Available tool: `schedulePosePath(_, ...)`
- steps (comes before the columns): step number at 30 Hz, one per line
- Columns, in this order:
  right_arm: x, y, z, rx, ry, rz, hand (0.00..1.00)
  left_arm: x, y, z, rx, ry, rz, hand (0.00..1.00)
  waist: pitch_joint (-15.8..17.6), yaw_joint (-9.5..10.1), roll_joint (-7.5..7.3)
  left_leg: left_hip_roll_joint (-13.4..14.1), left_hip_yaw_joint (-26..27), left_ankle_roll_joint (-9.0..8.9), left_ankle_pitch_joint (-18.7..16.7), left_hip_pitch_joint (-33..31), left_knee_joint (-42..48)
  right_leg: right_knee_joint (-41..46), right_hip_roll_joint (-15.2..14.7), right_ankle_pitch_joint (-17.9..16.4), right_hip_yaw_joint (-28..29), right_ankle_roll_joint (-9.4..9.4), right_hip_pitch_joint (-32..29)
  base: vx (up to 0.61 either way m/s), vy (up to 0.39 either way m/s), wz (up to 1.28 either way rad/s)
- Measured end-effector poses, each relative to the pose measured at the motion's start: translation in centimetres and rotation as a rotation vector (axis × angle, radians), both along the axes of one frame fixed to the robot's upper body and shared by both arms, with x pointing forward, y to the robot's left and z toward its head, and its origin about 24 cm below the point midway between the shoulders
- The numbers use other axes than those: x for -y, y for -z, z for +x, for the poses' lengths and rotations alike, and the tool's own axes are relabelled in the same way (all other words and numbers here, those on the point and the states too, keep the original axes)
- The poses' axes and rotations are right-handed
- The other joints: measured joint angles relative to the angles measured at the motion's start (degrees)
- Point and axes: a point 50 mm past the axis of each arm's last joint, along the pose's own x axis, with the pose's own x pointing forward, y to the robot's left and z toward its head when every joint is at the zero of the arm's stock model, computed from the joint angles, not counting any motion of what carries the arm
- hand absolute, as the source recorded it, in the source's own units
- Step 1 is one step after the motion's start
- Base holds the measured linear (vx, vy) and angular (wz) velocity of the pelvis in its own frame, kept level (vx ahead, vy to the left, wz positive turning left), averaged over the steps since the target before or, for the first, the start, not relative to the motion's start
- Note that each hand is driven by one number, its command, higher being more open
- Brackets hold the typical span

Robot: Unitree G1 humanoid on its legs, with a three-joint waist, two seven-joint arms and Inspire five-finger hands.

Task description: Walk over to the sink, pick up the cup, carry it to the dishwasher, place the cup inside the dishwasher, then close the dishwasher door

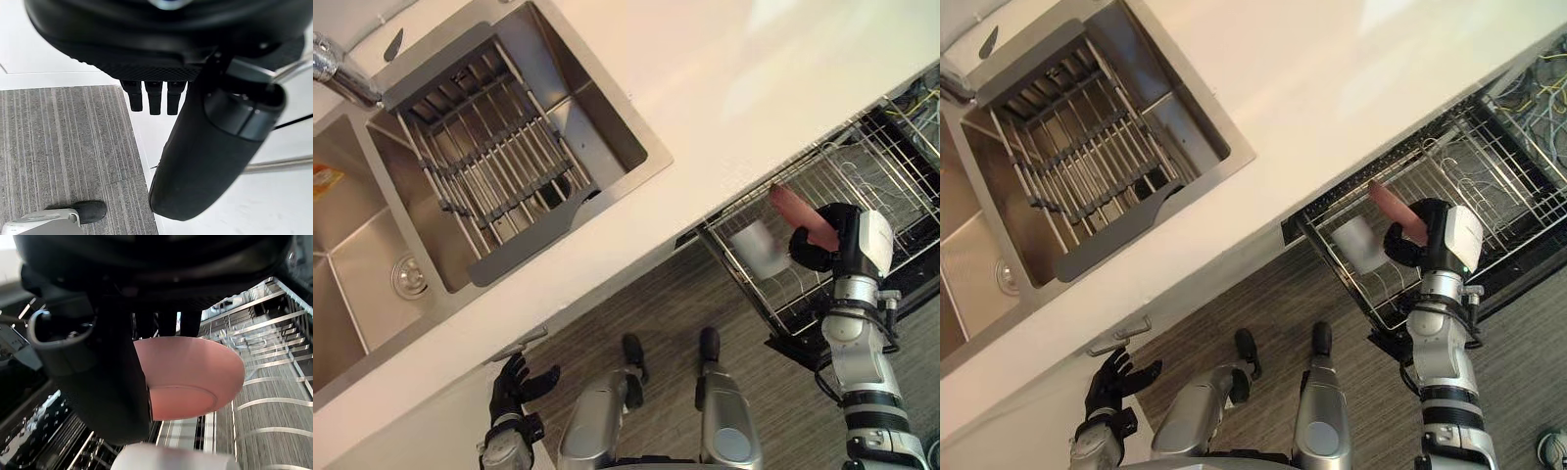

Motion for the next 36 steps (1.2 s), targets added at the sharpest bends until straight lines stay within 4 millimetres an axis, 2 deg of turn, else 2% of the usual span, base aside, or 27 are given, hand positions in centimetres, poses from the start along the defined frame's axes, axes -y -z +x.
schedulePosePath(2, -0.1, -0.4, 0.5, 0.021, 0.006, 0.003, 0.30, 0.0, 0.0, 0.1, 0.003, 0.000, 0.002, 0.90, 0.0, 0.03, 0.02, -0.1, 0.0, 0.05, 0.0, -0.5, 0.3, 0.4, -0.1, 0.0, 0.2, 0.00, -0.5, -0.03, 0.024, 0.04)
schedulePosePath(3, 0.0, -0.5, 0.7, 0.024, 0.011, 0.005, 0.90, -0.1, -0.1, 0.1, 0.005, 0.001, 0.004, 0.90, 0.0, 0.03, 0.02, -0.2, 0.0, 0.14, 0.1, -0.7, 0.4, 0.5, -0.2, 0.0, 0.3, 0.00, -0.7, -0.04, 0.022, 0.01)
schedulePosePath(9, 0.4, -0.1, 1.2, 0.008, 0.073, 0.022, 0.90, -0.4, -0.6, 0.9, 0.025, 0.018, 0.034, 0.90, 0.9, 1.02, 0.11, -0.4, -0.4, 0.50, 0.3, -1.4, 0.6, 1.4, -0.3, 0.0, 0.9, 0.09, -2.0, -0.06, 0.015, -0.01)
schedulePosePath(13, 0.5, 1.5, 0.8, -0.050, 0.121, 0.063, 0.90, -0.5, -0.7, 1.1, 0.030, 0.008, 0.042, 0.90, 1.6, 1.25, 0.12, -0.5, -0.7, 0.59, 0.7, -2.2, 0.5, 1.6, -0.3, 0.2, 0.9, 0.23, -2.8, -0.02, 0.003, 0.01)
schedulePosePath(16, 0.9, 1.3, 0.4, -0.024, 0.152, 0.078, 0.90, -0.5, -0.9, 1.3, 0.043, 0.010, 0.044, 0.90, 1.6, 1.28, 0.12, -0.6, -0.8, 0.59, 0.7, -2.2, 0.6, 1.5, -0.3, 0.2, 1.1, 0.25, -2.7, 0.00, 0.000, 0.00)
schedulePosePath(24, 1.0, 0.8, -2.1, 0.068, 0.200, 0.099, 0.90, -0.4, -1.3, 1.8, 0.072, 0.012, 0.046, 0.90, 1.7, 1.23, 0.01, -0.5, -1.1, 0.58, 0.7, -1.5, 0.5, 1.4, -0.3, 0.2, 1.4, 0.25, -1.8, 0.00, 0.002, 0.01)
schedulePosePath(30, 1.0, 0.9, -4.5, 0.123, 0.247, 0.124, 0.90, -0.3, -1.3, 1.8, 0.067, 0.012, 0.042, 0.90, 2.1, 1.18, -0.77, -0.4, -1.1, 0.58, 0.7, -0.7, 0.1, 1.4, -0.3, 0.2, 1.6, 0.31, -1.4, -0.02, 0.000, -0.01)
schedulePosePath(36, 1.3, 0.0, -7.1, 0.208, 0.296, 0.148, 0.90, -0.3, -1.3, 1.8, 0.064, 0.011, 0.039, 0.90, 1.9, 0.86, -1.84, -0.3, -1.0, 0.53, 0.7, 0.4, -0.4, 1.1, -0.1, 0.2, 1.7, 0.32, -0.4, 0.00, 0.000, -0.01)
